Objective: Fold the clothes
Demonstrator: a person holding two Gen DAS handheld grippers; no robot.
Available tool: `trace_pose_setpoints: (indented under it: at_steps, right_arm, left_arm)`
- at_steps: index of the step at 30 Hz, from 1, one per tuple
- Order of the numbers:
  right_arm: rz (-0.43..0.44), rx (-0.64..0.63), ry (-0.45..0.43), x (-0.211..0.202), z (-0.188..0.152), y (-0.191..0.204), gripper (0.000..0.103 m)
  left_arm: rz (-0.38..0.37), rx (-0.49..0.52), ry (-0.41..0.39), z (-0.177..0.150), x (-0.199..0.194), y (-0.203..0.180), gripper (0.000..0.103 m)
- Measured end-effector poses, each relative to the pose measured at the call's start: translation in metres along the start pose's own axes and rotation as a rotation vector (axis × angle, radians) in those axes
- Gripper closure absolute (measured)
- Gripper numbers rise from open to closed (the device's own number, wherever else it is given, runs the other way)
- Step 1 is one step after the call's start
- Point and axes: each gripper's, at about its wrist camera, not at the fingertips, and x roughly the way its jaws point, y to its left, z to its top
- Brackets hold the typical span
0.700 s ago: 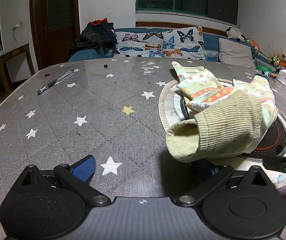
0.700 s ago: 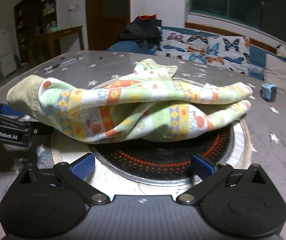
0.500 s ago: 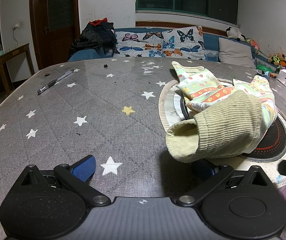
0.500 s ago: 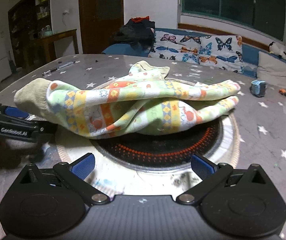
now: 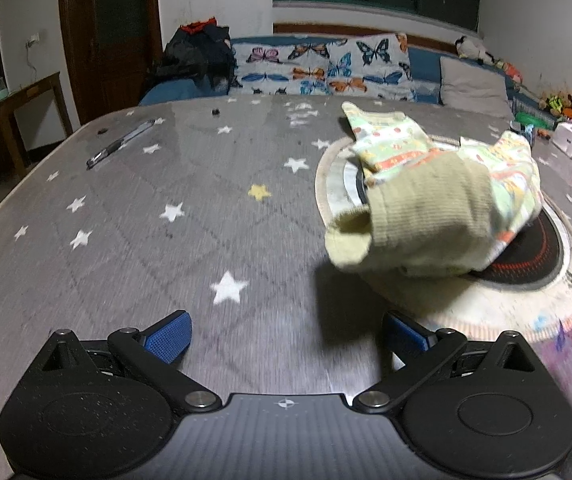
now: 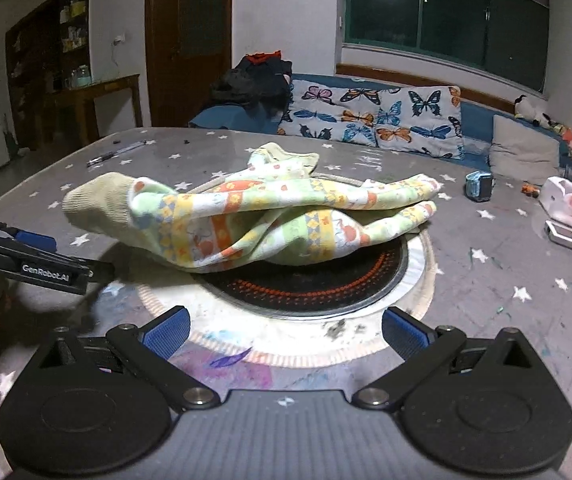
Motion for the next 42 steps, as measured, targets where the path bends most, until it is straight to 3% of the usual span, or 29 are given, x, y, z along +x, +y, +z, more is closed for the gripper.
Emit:
trace_pose_setpoints:
  at_steps: [14, 32, 42]
  right_arm:
    - [0.015, 0.029, 0.013, -0.027, -0.012, 0.015, 0.004]
    - [-0.041, 0.048, -0.002, -0.063, -0.025, 0.027, 0.003]
    - [-0.052, 0.065, 0.006, -0.067, -0.032, 0.027, 0.003]
  left_arm:
    - [-0.007, 0.055, -0.016, -0.009, -0.039, -0.018, 0.0]
    - [-0.039, 0.113, -0.086, -0.022, -0.088, -0.043, 0.0]
    - [-0.049, 0.136, -0.09, -0.024, -0.093, -0.051, 0.0]
